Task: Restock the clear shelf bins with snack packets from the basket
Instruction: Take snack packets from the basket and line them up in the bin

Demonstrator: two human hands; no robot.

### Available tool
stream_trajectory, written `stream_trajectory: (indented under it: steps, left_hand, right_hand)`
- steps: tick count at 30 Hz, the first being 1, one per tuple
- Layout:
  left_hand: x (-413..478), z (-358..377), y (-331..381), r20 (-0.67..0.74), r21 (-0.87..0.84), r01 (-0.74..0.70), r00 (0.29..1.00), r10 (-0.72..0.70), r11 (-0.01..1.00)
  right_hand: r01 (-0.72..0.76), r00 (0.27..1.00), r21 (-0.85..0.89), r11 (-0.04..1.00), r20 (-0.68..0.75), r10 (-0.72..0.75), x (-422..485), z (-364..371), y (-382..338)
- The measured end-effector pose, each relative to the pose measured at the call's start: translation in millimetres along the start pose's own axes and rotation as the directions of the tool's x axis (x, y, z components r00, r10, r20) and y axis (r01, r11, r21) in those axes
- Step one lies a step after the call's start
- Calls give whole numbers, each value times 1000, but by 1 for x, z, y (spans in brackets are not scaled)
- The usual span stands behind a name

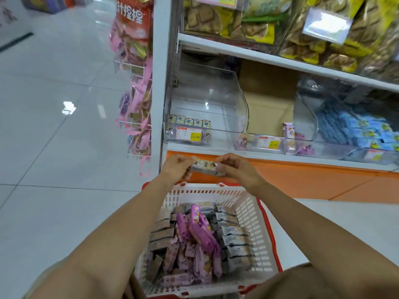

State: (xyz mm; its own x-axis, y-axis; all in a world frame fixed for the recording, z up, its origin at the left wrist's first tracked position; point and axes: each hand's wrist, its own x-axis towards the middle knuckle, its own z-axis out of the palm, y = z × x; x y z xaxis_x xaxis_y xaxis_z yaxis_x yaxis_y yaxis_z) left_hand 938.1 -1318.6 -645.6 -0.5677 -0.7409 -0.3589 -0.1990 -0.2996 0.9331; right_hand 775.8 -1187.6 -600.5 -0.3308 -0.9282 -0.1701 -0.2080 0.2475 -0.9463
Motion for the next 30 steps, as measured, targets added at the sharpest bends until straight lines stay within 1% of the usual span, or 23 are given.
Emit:
stream_trajectory:
  steps: [1,4,7,10,12,14,15,16,17,18,19,20,21,22,24,25,27,30]
  left_hand:
    - [-3,-3,6,-22,20,-20,1000,21,1000]
    - [-14,-8,21,-82,56,-115,989,120,992]
    - [-21,-8,35,-114,111,-186,973,199,976]
    - [-20,-11,47,-142,168,-243,953,267,955]
    - [-18,-13,56,-136,186,-277,943,304,943]
    - [-15,-14,62,-114,204,-315,933,342,927]
    - [-13,-16,63,-101,276,-364,910,403,890]
    - [-12,-18,63,-85,401,-420,868,489,814]
    - [-8,-21,61,-68,545,-466,804,590,697]
    - [-5,-24,57,-40,676,-490,721,692,550]
    - [0,-27,54,8,775,-484,649,761,405]
    - [3,-29,50,75,837,-464,621,780,290]
    - [7,-31,47,143,871,-447,631,763,206]
    - [10,-32,43,199,892,-429,660,724,146]
    - [16,-34,35,253,918,-390,721,645,75]
    - [18,-36,31,261,923,-381,730,632,58]
    - [21,-39,26,276,917,-396,705,653,40]
    - [31,-41,16,284,902,-430,625,728,18]
  right_hand:
    - [27,1000,-36,999,-3,-28,-1,1,-5]
    - [114,993,-218,969,-16,-120,2,5,-17]
    - [189,982,-285,940,28,-189,5,7,-30]
    - [236,971,-392,889,60,-231,8,9,-44]
    - [269,959,-461,846,51,-277,11,9,-54]
    - [275,948,-483,831,-10,-319,16,6,-65]
    - [255,945,-461,850,-69,-321,20,4,-69]
    - [225,942,-424,877,-137,-308,25,1,-73]
    - [189,936,-396,899,-205,-287,31,-2,-76]
    - [154,926,-381,911,-265,-268,36,-6,-80]
    - [121,916,-374,919,-315,-249,43,-10,-81]
    - [92,905,-371,924,-355,-232,50,-13,-83]
    - [64,894,-375,925,-390,-220,58,-16,-83]
    - [32,883,-396,918,-418,-211,66,-18,-84]
    - [-29,868,-450,892,-455,-201,84,-19,-85]
    - [-52,866,-475,879,-459,-197,93,-19,-86]
    - [-89,874,-507,857,-453,-177,110,-18,-87]
    - [-185,883,-603,776,-449,-138,131,-13,-86]
